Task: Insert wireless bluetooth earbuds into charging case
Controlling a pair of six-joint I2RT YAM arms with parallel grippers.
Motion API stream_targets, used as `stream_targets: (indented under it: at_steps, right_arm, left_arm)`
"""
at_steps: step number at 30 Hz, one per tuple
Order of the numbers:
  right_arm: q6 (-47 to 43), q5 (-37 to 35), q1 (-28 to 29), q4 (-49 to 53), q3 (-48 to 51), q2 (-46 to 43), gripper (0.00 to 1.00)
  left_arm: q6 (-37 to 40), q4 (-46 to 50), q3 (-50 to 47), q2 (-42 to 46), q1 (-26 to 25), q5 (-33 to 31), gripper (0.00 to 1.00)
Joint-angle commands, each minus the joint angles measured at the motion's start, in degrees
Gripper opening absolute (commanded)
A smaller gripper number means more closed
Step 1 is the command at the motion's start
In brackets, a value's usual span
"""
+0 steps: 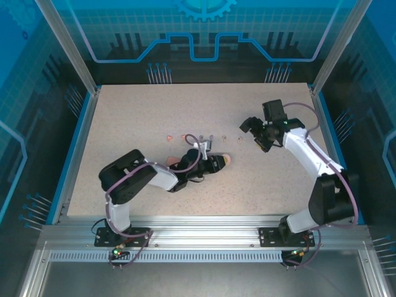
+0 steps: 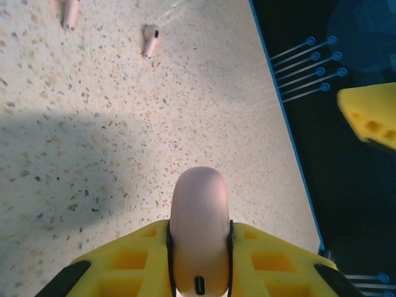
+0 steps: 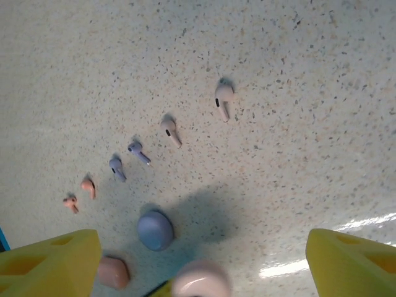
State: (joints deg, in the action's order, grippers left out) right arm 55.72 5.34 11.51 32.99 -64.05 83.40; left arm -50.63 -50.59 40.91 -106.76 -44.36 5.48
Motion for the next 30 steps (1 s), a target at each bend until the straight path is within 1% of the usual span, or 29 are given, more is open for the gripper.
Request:
stream_targets:
  at_steps: [1,3,5,7,9,14,20,30]
  right_arm:
    - [-10.4,5.6,-1.2,-12.8,9.4,-3.8,0.87]
    - [-14.3,9.7,-1.4,-21.0,16.0,-7.3,0.87]
    - [-17.0,13.4,-1.4,-26.7,20.6,-10.3,0.87]
    - [-18.6,18.0,-1.3,-31.5,24.3,-12.8,0.88]
    - [-19.4,21.1,-1.0,-34.2,26.6,-14.4,0.89]
    - [-19.7,24.0,1.0,-37.0,28.3,-14.5,0.89]
    - [-20.0,23.1,4.7,-38.0,28.4,-12.2,0.88]
    - [-20.4,23.2,6.9,-39.4,28.7,-7.4,0.86]
  left_arm:
    - [5.8,5.3,-0.5,6.6,3.0,10.0,0.0]
    - [8.4,9.8,0.4,9.1,4.7,15.1,0.0]
    - [10.3,14.1,1.3,10.8,6.2,19.0,0.0]
    - [11.1,15.7,1.5,11.8,7.7,22.4,0.0]
    - [10.9,16.3,1.6,12.3,9.3,25.3,0.0]
    - [10.8,17.8,3.4,12.7,10.0,29.9,0.0]
    - [10.6,17.5,3.9,12.9,10.0,29.4,0.0]
    - [10.6,17.0,4.1,13.0,10.1,28.0,0.0]
